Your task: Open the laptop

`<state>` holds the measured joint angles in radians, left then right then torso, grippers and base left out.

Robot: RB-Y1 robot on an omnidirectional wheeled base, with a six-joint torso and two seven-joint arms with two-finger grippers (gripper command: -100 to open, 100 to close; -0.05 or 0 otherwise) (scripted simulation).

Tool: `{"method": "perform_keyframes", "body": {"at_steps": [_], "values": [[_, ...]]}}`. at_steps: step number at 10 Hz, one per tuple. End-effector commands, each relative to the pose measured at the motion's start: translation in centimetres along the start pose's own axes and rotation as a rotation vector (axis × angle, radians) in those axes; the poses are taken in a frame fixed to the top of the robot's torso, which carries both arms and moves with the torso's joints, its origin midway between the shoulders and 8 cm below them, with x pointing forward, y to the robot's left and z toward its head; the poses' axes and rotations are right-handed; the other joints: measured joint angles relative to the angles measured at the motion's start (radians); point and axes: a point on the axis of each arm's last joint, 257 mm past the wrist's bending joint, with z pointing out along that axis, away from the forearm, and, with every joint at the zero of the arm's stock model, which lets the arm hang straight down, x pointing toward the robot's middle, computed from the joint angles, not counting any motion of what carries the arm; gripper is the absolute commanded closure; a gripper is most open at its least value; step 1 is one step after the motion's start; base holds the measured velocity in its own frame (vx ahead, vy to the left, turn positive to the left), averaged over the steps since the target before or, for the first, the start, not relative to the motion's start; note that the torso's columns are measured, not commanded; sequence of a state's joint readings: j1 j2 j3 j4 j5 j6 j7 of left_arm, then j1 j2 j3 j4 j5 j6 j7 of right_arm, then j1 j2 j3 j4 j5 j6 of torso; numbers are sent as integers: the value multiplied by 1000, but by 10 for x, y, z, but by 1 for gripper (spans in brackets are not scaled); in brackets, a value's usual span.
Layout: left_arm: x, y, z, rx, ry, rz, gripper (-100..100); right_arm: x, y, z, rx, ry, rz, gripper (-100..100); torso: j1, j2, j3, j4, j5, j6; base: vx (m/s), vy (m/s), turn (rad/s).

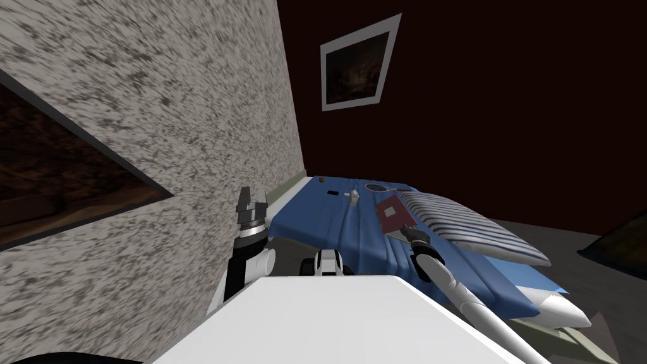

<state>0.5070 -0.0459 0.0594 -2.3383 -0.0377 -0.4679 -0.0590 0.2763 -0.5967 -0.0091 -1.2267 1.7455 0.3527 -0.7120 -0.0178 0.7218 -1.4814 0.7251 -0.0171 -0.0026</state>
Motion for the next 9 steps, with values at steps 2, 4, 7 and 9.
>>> {"method": "perform_keyframes", "body": {"at_steps": [2, 4, 7, 9], "values": [[0, 0, 0, 0, 0, 0, 0, 50, 16, -1, -33, 132, 22, 100, -8, -3, -1, -4, -5, 0, 3, 3, -61], [0, 0, 0, 0, 0, 0, 0, 56, 20, -2, -45, 157, 32, 100, -11, -3, 1, -5, -10, 1, -2, -10, 1], [0, 0, 0, 0, 0, 0, 0, 58, 35, 6, -62, 182, 35, 100, -8, -5, -1, -5, -9, -4, 2, -3, -72], [0, 0, 0, 0, 0, 0, 0, 76, 38, 1, -83, 236, 32, 100, -11, -8, -2, -6, -8, -4, 2, 5, -38]]}}
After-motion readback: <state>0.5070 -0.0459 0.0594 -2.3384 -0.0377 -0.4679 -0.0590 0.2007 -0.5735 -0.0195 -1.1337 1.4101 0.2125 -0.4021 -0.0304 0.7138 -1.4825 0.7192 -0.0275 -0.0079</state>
